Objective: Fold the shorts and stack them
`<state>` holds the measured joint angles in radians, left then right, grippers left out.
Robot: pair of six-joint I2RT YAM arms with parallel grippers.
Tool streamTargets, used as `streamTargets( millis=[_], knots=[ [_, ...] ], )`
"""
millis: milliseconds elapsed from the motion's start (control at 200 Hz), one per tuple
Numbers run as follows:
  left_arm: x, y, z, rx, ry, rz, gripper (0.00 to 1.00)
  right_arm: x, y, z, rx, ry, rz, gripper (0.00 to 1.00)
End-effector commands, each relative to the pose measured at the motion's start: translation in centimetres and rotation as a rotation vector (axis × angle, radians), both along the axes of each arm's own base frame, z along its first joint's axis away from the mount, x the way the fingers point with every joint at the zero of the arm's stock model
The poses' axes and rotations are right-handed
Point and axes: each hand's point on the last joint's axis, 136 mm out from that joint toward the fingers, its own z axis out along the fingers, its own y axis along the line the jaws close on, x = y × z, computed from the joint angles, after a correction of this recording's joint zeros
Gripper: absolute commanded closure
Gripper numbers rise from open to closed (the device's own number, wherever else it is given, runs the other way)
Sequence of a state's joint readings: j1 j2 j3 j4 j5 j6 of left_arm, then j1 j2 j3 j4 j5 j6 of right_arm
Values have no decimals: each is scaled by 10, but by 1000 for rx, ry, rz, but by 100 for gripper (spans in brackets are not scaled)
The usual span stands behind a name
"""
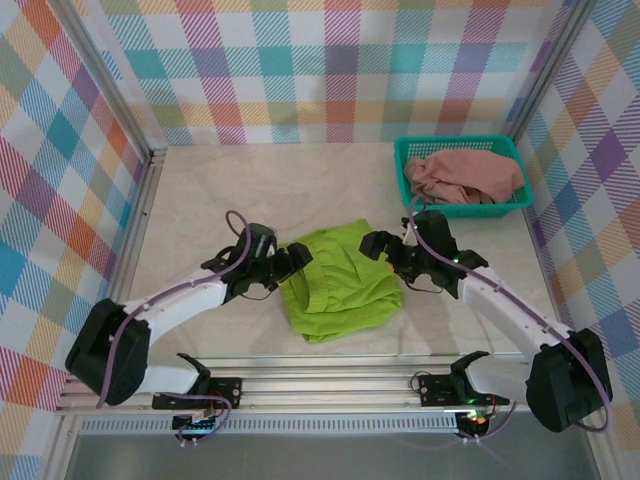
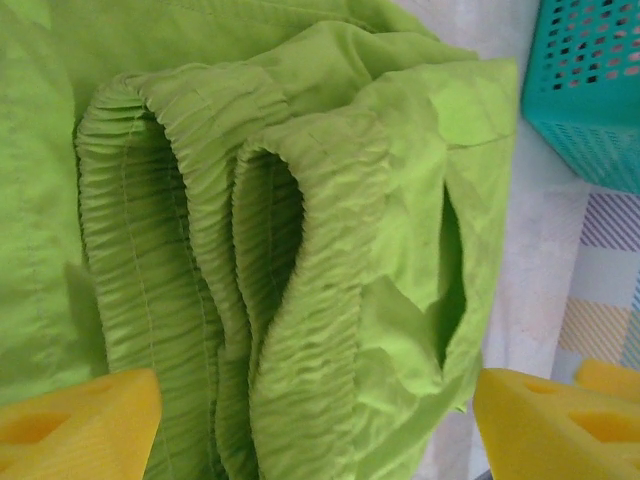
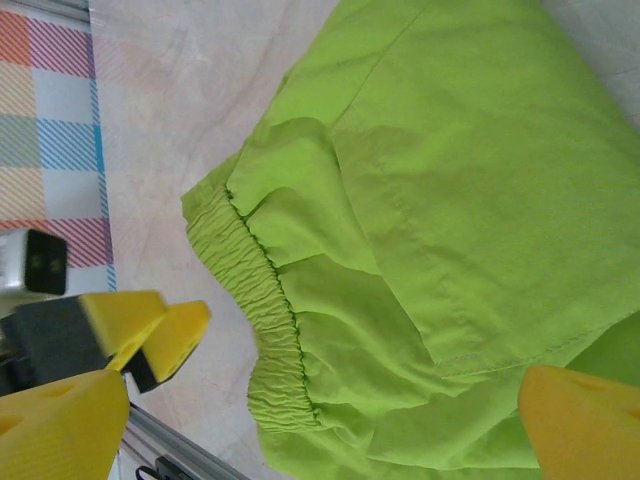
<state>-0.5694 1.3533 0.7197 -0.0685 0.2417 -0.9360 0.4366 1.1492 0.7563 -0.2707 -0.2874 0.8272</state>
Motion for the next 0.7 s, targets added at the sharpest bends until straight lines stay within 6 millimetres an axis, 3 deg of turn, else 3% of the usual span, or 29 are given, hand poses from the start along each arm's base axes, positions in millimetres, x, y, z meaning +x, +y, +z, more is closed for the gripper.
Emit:
streamTargets(
  millis=[0,305,520,695],
  knots=[
    [14,-17,9,-23,-43,-17,20,-1,-6,6,10,-34,-15,0],
    [20,-33,-10,11,-14,-44,25,-7,-13,3,12,-30,-22,0],
    [20,-29,-25,65,6,-36,26,-9,-15,-1,8,-21,-21,1],
    [21,-39,-26,61,7,-49,29,-9,-15,-3,12,-15,-22,0]
  ],
)
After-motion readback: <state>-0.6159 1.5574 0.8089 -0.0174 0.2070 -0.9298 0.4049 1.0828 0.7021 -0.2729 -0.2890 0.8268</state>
